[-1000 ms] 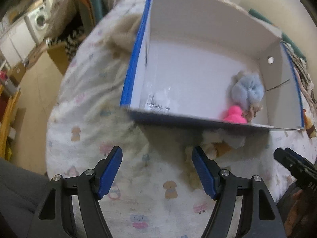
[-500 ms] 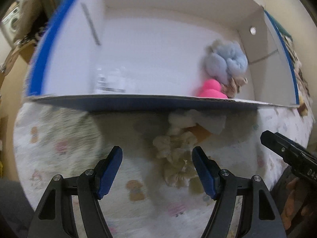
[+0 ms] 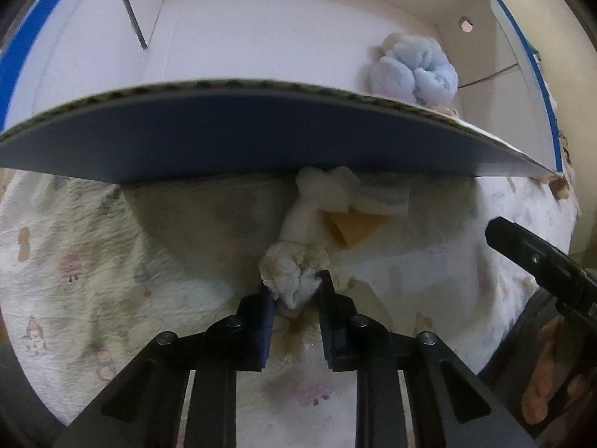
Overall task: Organize soft objects
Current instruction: 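Grasp the white crumpled cloth with the left tool while the right tool grasps the cream tube, then carry the white cloth and cream tube into the box and open both tools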
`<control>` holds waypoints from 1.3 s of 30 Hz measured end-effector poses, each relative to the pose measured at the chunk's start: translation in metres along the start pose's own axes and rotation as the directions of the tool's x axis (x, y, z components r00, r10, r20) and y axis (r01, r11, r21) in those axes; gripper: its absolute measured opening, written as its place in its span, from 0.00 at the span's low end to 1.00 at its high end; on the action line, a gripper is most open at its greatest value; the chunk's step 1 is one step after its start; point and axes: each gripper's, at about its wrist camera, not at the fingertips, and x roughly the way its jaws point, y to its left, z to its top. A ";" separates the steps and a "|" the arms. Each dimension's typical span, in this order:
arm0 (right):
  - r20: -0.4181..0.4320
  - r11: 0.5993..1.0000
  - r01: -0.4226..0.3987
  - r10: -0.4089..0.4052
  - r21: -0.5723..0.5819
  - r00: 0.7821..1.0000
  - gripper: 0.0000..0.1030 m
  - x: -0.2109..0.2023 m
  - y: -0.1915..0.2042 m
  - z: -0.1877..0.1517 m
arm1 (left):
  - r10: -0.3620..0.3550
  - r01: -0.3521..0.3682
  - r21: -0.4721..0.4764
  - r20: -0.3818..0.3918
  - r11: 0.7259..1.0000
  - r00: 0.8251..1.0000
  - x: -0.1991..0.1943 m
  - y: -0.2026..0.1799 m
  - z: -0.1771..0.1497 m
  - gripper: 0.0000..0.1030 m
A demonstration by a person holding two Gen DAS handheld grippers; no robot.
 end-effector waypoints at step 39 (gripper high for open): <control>-0.068 0.931 -0.176 0.163 -0.321 0.984 0.10 0.015 0.098 -0.050 | 0.154 -0.133 -0.149 0.140 0.980 0.978 -0.082 0.052 -0.012 0.15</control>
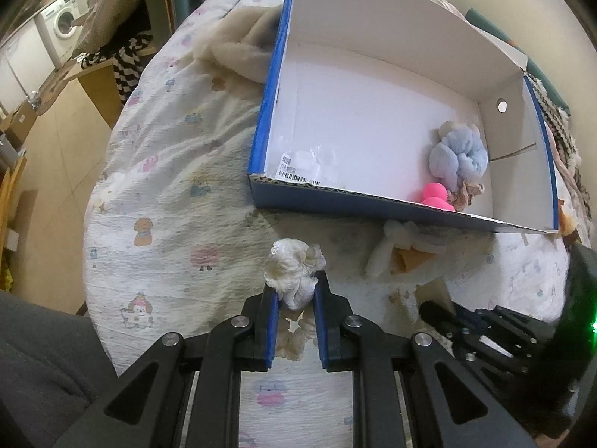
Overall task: Organize soft objects
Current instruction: 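Carry the white cloth and cream tube into the box and open both tools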
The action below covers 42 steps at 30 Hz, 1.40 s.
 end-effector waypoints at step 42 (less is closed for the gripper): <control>0.270 0.993 -0.032 0.001 0.112 0.963 0.11 -0.100 -0.035 0.010 | 0.135 -0.136 -0.004 0.153 0.991 0.979 -0.032 0.007 0.000 0.15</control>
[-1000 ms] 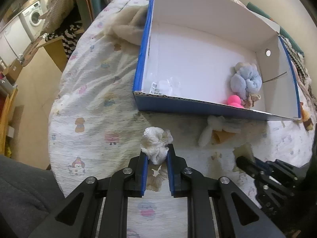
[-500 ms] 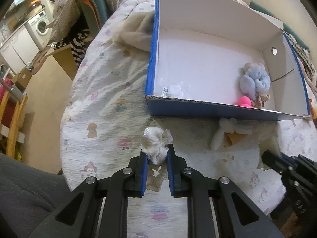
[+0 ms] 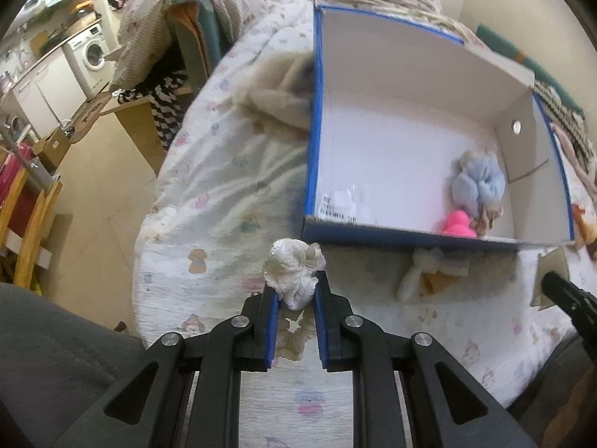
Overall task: Organize soft objects
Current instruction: 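Carry the white cloth and cream tube into the box and open both tools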
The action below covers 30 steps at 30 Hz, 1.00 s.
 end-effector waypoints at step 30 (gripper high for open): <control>0.115 0.999 0.039 -0.039 0.000 0.993 0.11 0.005 -0.035 0.099 | -0.049 0.041 0.067 0.136 0.997 0.990 -0.010 -0.055 0.110 0.15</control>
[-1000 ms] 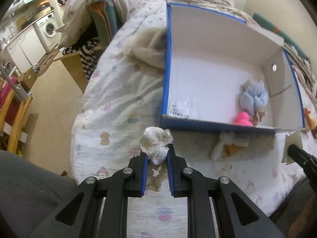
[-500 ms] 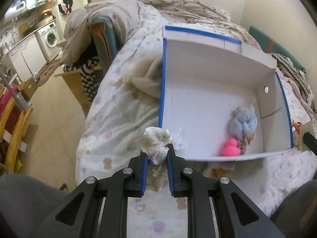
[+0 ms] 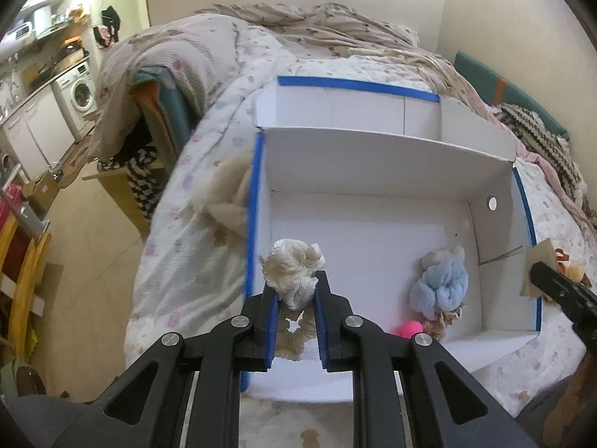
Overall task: Organize soft objects
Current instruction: 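Carry the white cloth and cream tube into the box and open both tools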
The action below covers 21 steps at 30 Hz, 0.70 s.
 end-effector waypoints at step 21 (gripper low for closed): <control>-0.123 0.991 0.125 -0.131 -0.054 0.984 0.11 0.066 -0.017 -0.021 | 0.071 -0.064 0.093 -0.076 0.994 0.995 0.089 -0.046 -0.007 0.15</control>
